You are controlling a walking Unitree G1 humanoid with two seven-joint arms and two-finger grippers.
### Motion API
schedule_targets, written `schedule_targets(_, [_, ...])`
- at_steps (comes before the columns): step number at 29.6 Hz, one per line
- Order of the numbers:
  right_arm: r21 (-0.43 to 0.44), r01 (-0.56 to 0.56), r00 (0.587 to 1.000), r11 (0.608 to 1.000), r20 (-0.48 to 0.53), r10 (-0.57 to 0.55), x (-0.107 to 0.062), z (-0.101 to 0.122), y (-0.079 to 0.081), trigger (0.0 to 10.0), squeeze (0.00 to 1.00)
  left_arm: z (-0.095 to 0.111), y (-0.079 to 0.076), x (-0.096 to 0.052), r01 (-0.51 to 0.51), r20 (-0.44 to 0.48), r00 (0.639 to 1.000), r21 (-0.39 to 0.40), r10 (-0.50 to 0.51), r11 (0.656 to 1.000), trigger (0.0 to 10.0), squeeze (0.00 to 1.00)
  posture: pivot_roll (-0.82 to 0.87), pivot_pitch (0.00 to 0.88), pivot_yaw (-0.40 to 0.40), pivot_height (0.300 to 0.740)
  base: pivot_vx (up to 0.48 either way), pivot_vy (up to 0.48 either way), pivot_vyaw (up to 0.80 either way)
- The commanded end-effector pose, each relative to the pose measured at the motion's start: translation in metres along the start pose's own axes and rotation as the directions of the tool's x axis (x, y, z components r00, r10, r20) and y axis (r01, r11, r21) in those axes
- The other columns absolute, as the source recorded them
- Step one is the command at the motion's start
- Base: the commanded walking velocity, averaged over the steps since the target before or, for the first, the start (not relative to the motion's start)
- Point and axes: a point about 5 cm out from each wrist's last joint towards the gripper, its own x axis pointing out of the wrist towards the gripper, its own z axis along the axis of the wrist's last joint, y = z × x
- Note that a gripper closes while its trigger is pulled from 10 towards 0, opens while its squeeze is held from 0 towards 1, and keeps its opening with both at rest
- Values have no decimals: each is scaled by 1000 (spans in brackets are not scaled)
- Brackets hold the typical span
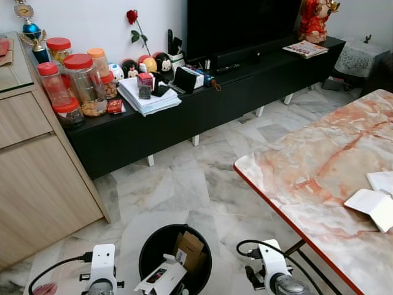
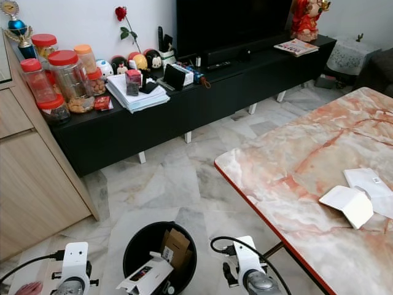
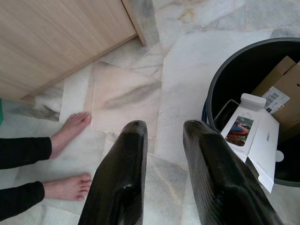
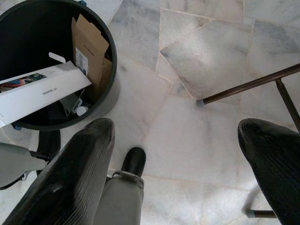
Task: Picking trash to rubbish bin
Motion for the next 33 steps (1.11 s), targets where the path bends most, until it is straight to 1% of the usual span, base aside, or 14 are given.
schedule_targets(1, [13, -1, 1000, 1000, 8, 0, 0, 1, 0, 10000, 0, -1, -1, 0, 0, -19, 1000, -9, 0, 1000, 10000, 0, -29, 0, -32, 740, 0, 0, 0])
schedule_targets(33, [1, -9, 1000, 1000, 9, 9, 0, 1, 1, 10000, 0, -4, -3, -1, 8, -25, 1000, -24, -9, 1000, 10000, 0, -24, 0, -39, 740, 0, 0, 0])
